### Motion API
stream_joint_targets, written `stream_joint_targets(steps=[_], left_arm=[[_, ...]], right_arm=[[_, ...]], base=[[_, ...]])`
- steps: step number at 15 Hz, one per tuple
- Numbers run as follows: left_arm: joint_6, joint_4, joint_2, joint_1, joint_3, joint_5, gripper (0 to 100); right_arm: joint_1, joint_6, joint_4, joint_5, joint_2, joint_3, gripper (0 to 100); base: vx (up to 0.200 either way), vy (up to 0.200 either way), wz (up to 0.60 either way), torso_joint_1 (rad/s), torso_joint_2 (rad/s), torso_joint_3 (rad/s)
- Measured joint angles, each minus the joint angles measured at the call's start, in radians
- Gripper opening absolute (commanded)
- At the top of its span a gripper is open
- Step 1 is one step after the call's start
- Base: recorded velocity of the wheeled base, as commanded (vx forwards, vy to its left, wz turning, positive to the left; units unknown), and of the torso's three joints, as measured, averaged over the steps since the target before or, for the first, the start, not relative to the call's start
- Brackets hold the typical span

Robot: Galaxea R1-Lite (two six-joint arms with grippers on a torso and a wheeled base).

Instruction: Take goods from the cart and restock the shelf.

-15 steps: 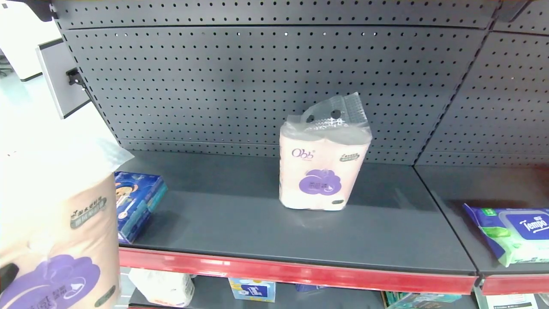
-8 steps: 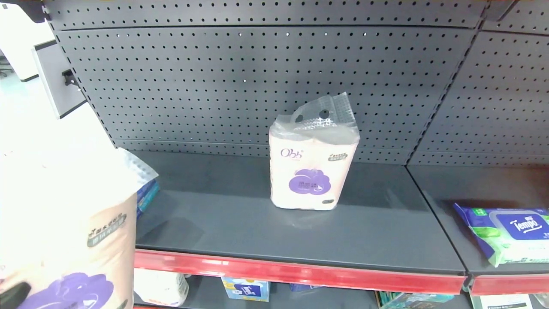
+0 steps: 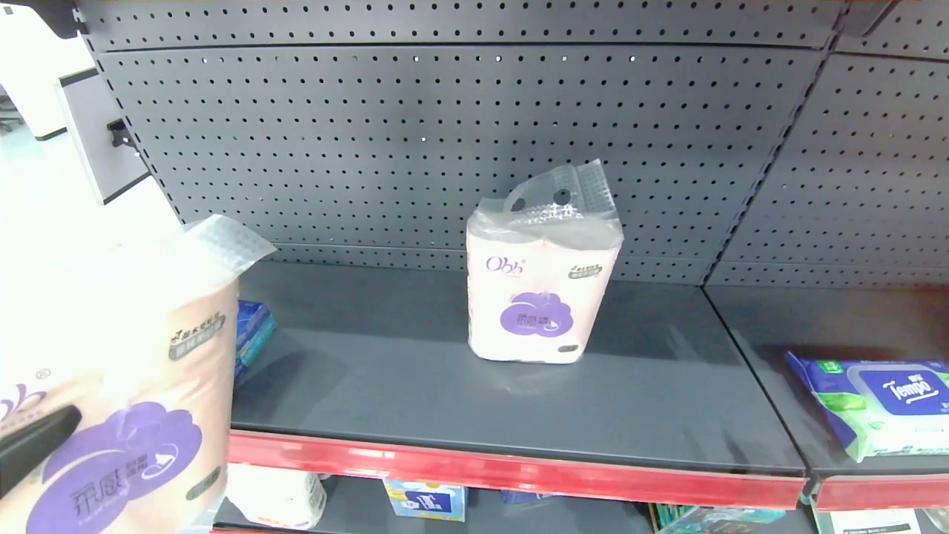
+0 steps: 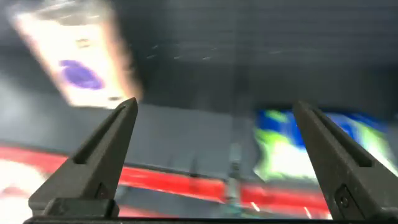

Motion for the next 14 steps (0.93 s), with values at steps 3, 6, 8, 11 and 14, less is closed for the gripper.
stream_joint_targets(steps=[3, 6, 8, 11, 14], left_arm=[[-0.008, 0.001, 0.037, 0.0, -0.006, -0.041, 0], [-0.004, -0.007, 0.074, 0.0, -0.024, -0.03, 0], [-0.004, -0.007, 0.091, 0.0, -0.039, -0.035, 0], [-0.004, -0.007, 0.099, -0.001, -0.046, -0.041, 0], [-0.005, -0.007, 0.1, -0.002, -0.05, -0.047, 0]], right_arm=[[0.033, -0.077, -0.12, 0.247, 0.354, -0.111, 100], [0.052, -0.161, -0.282, 0.449, 0.641, -0.177, 100], [0.084, -0.196, -0.343, 0.544, 0.781, -0.243, 100], [0.133, -0.261, -0.358, 0.6, 0.906, -0.291, 100], [0.15, -0.316, -0.36, 0.656, 0.964, -0.308, 100]], base=[[0.0, 0.0, 0.0, 0.0, 0.0, 0.0], [0.0, 0.0, 0.0, 0.0, 0.0, 0.0], [0.0, 0.0, 0.0, 0.0, 0.0, 0.0], [0.0, 0.0, 0.0, 0.0, 0.0, 0.0], [0.0, 0.0, 0.0, 0.0, 0.0, 0.0]])
